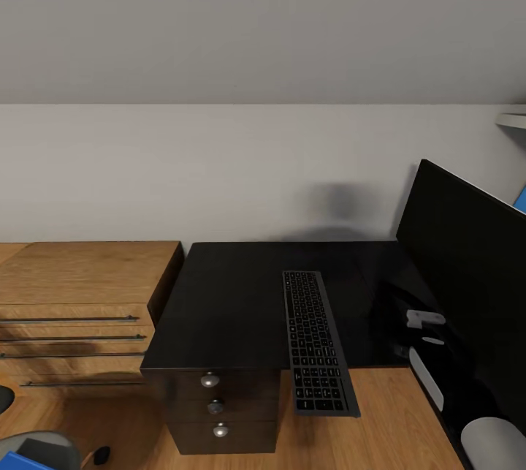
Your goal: In the bedroom, organize the workspace by keeping the computer under the desk, ensuring the monitor is on the desk, placing the keyboard on the desk next to the monitor, placing the mouse on the desk next to the keyboard, moving the folder from the swivel chair onto the desk next to the mouse, stacking the notebook on top of the folder with the pen on top of the notebook, and positioning the swivel chair next to the desk.
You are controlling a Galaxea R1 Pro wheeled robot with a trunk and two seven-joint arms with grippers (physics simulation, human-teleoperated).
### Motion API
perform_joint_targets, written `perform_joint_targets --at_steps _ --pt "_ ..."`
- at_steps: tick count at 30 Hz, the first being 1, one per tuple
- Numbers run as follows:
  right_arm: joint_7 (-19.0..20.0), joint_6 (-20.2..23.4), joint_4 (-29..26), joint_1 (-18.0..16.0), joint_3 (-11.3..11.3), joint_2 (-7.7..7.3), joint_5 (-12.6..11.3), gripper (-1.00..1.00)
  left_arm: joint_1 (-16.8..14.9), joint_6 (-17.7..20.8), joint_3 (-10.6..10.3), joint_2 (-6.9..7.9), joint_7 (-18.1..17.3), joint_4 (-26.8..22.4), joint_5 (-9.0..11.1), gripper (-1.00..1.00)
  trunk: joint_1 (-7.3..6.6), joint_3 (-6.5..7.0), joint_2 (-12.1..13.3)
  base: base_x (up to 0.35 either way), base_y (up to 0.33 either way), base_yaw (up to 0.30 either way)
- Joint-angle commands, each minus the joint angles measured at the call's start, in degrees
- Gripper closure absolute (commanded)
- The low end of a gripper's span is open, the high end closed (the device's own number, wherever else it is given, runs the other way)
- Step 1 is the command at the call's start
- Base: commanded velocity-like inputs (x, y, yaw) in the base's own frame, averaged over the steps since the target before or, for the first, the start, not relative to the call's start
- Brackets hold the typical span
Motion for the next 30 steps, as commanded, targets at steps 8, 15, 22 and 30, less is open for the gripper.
perform_joint_targets --at_steps 8,15,22,30 --pt "0.0 -0.7 4.9 -2.7 0.2 -0.03 -0.4 -1.0 0.0 -6.6 -0.2 0.1 0.6 -1.1 0.6 -1.0 0.0 -0.05 0.0 0.0 0.0 0.0" --pt "0.5 -0.9 5.1 -2.8 0.3 -0.02 -0.4 -1.0 0.0 -7.6 -0.3 0.1 0.6 -1.1 0.6 -1.0 0.0 -0.05 0.0 0.0 0.0 0.0" --pt "0.8 -1.0 5.2 -2.8 0.3 -0.02 -0.4 -1.0 0.0 -7.6 -0.4 0.08 0.6 -1.1 0.6 -1.0 0.0 -0.05 0.0 0.0 0.0 0.0" --pt "0.9 -1.0 5.6 -2.8 0.3 -0.02 -0.5 -1.0 0.0 -7.7 -0.4 0.03 0.7 -1.1 0.6 -1.0 1.32 -1.13 -2.4 0.0 0.0 0.0"
